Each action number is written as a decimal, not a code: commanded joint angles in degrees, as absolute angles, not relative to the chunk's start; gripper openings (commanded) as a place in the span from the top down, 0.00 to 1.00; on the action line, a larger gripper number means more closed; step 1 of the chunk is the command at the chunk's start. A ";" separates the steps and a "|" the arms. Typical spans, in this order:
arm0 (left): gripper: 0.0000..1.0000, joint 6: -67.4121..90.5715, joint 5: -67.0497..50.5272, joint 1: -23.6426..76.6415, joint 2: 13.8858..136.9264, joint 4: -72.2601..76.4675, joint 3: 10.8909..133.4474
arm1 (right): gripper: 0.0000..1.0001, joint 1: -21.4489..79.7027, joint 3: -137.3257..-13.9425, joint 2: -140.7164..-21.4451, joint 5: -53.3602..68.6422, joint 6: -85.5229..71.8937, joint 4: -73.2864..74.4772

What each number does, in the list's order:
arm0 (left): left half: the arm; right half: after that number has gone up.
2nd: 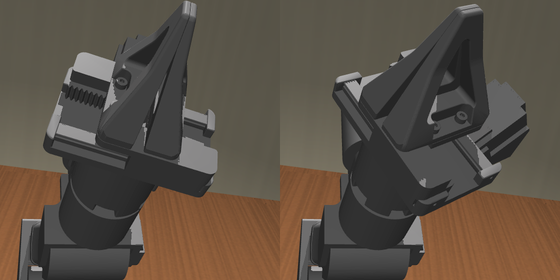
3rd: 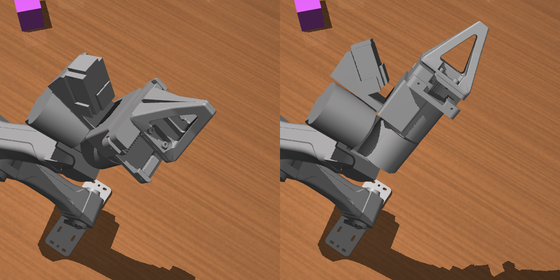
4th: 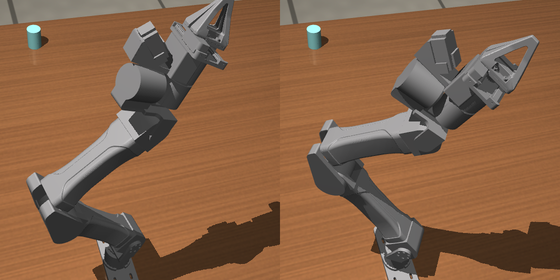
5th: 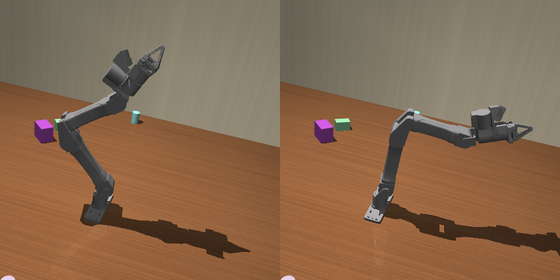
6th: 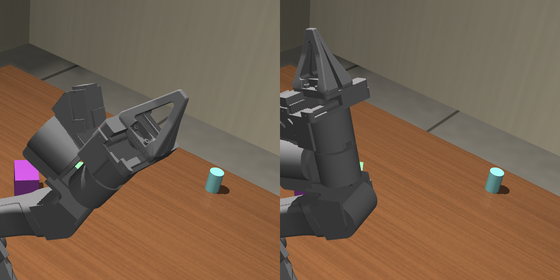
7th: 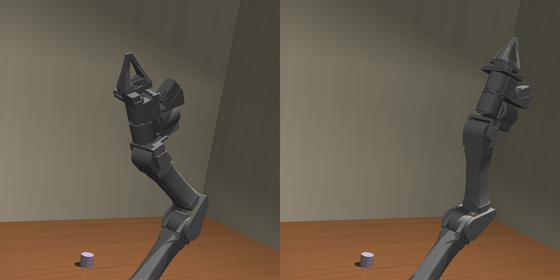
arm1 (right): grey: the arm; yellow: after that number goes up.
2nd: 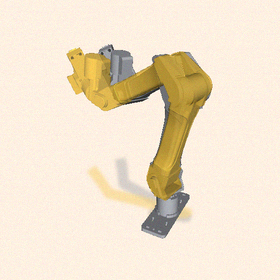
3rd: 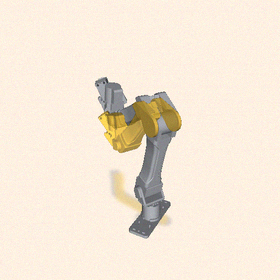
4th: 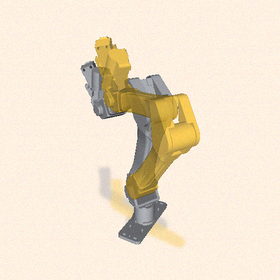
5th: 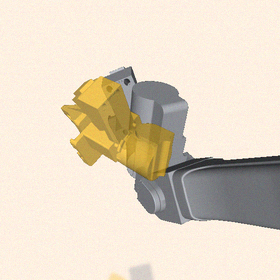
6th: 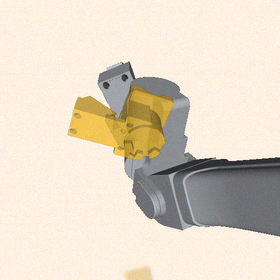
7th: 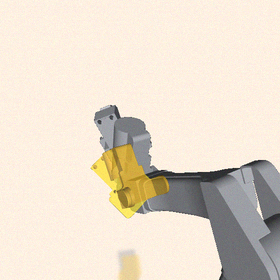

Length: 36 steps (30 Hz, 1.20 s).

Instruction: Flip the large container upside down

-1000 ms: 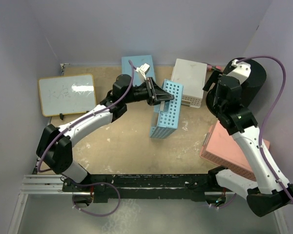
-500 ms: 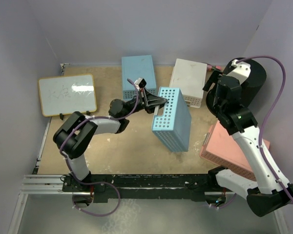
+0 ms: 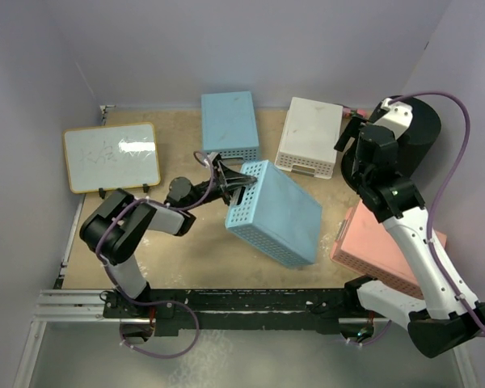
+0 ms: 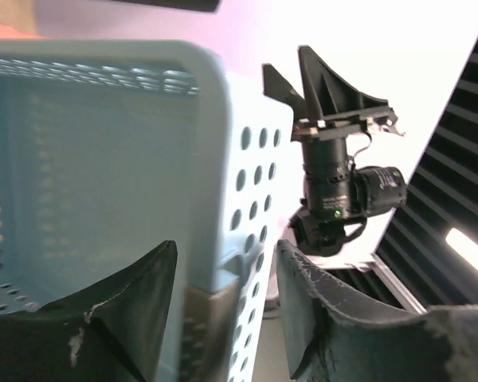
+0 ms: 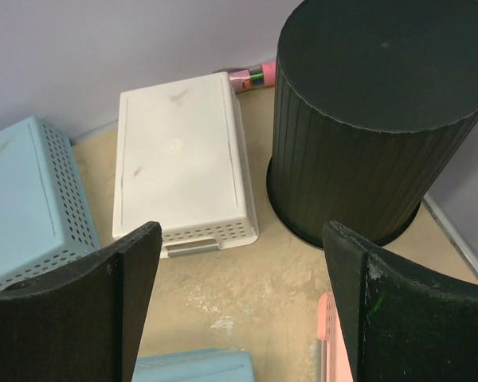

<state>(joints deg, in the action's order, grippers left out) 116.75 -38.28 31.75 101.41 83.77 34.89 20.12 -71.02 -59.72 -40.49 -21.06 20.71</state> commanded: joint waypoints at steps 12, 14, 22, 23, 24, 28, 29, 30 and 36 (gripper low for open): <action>0.37 31.55 -7.70 25.59 86.81 -35.92 65.57 | 0.16 19.86 -70.99 -61.26 -38.83 -21.70 18.78; 0.36 29.76 -5.73 25.67 87.66 -37.97 66.53 | 0.16 19.86 -71.23 -61.59 -38.76 -21.79 18.97; 0.34 27.09 -0.43 25.67 88.95 -40.52 66.99 | 0.16 19.86 -71.20 -61.69 -39.14 -21.53 18.89; 0.34 26.81 0.14 25.66 89.21 -40.89 67.11 | 0.16 19.86 -71.19 -61.82 -38.99 -21.58 18.90; 0.34 26.54 0.44 25.66 89.41 -41.09 67.10 | 0.16 19.84 -71.19 -61.91 -38.94 -21.66 18.87; 0.33 26.10 -2.23 25.67 89.50 -40.71 67.19 | 0.16 19.86 -71.41 -62.46 -38.76 -21.71 18.85; 0.32 26.09 -3.13 25.70 89.31 -40.37 67.23 | 0.16 19.86 -71.45 -62.55 -38.76 -21.70 18.80; 0.32 26.08 -4.15 25.68 89.10 -40.04 67.36 | 0.16 19.86 -71.45 -62.66 -38.76 -21.78 18.74; 0.31 27.23 -13.82 25.62 86.94 -36.82 69.16 | 0.16 19.86 -71.81 -63.27 -38.67 -21.71 18.80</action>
